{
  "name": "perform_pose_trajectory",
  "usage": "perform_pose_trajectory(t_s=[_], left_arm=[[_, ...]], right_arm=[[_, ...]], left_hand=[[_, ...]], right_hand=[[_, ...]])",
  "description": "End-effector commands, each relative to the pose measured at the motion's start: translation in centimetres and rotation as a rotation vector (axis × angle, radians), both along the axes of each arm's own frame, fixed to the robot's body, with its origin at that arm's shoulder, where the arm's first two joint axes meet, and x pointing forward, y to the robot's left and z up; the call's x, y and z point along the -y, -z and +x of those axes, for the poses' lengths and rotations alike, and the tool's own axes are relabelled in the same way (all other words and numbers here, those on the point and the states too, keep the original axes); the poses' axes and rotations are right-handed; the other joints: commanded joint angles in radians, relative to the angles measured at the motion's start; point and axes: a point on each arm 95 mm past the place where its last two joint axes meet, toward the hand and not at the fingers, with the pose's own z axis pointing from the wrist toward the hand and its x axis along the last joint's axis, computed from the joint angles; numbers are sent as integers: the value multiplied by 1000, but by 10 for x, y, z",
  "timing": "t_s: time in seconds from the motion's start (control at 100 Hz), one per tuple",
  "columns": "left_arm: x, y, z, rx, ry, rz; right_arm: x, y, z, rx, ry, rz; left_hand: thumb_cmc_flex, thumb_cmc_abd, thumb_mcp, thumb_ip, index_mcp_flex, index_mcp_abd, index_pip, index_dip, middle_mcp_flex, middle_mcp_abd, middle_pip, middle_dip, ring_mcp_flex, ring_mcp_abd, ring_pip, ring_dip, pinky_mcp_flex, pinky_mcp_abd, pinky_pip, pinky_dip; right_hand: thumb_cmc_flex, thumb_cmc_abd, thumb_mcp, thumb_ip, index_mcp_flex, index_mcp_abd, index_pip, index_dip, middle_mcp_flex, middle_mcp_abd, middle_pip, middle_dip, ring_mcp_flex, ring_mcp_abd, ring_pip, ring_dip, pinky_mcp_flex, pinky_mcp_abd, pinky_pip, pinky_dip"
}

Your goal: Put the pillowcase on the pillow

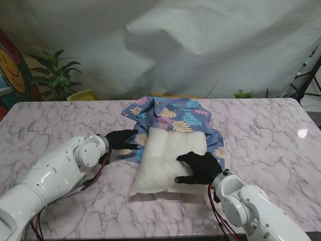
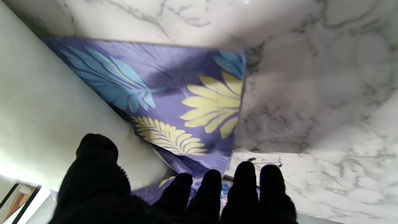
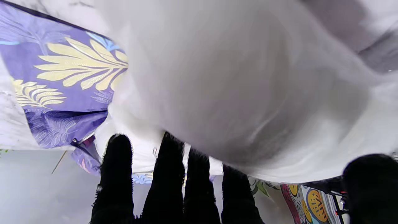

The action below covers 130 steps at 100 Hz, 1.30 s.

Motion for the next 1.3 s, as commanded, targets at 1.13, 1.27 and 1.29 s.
perform_pose_trajectory(t_s=[1.13,1.27,1.29], left_arm=[[6,8,-5,9,5,-22],[9,6,-2,19,2,-21],[9,6,-2,20,1,-20]], right_arm=[[-39,81,34,194,-117,-74],[-40,78,35,249,-96,-2],[-40,78,35,258,-89,12]], left_hand=[[69,35,-1,-3,18,0,53,31,-13,-23,40,12,24,-15,3,-3,18,14,1,16],[97,39,6,1,45,-2,67,33,2,-21,83,26,39,-18,10,0,24,11,14,18],[102,38,7,1,51,-2,70,34,3,-22,84,25,40,-19,11,1,23,10,15,19]], right_hand=[[529,-624,611,13,-18,-139,-245,303,-25,-132,176,29,214,53,76,-69,466,93,246,-100],[751,-636,653,-70,303,-211,409,120,433,-149,229,44,593,-38,180,36,802,-181,430,-58],[782,-635,650,-79,367,-209,415,117,504,-130,219,31,632,-44,190,53,831,-214,443,-53]])
